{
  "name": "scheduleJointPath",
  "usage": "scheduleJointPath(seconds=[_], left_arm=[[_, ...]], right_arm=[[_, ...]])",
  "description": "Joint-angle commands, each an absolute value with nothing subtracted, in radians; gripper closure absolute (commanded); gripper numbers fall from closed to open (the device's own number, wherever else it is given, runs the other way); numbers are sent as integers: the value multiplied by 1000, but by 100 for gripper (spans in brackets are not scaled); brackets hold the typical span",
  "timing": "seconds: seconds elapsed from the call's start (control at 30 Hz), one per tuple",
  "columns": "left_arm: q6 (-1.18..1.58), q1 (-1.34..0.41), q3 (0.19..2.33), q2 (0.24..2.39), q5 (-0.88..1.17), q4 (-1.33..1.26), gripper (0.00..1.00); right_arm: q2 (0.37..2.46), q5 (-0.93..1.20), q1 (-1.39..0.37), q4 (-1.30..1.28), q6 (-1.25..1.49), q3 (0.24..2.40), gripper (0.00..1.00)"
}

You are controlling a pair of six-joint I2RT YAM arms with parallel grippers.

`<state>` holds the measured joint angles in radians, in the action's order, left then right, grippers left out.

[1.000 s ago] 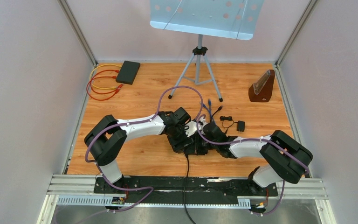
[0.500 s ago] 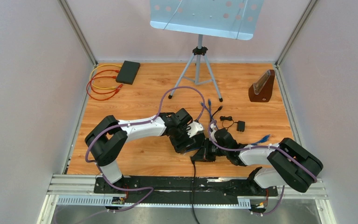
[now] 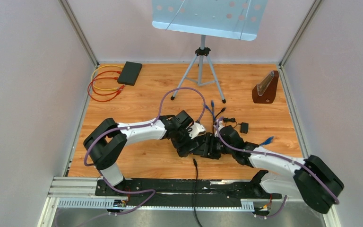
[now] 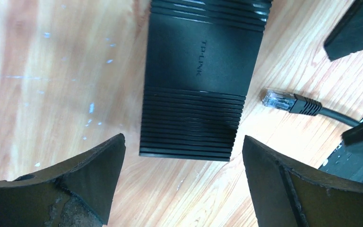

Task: Pull the plug from the switch port
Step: Place the connector at the center of the board, then pick up the connector from the center of the board.

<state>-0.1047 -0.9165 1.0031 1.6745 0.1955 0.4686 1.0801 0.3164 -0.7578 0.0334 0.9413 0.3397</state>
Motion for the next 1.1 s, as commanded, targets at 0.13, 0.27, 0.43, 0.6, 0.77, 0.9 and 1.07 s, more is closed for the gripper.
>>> scheduleJointPath(seconds=[0.13,0.27,0.43,0.6,0.77,0.9,1.07], left_arm=[[82,-912,947,1440,9,314,0],[146,-900,883,1308,-111,269,0],[227,-871,796,1134,-313,253,0],[269,-866,727,996,-407,254,0],[305,-859,670,909,-459,274,0],[328,-859,656,902,-472,294,0],[335,-859,658,902,-490,315,0]], right_arm=[[847,321,-834,-179,1067,233,49],[798,343,-903,-176,1077,239,48],[898,363,-960,-165,1054,296,47],[1078,362,-1011,-152,1034,373,48],[1199,363,-1057,-148,998,457,52],[1246,357,-1073,-198,985,506,81],[1123,436,-1080,-248,957,613,100]])
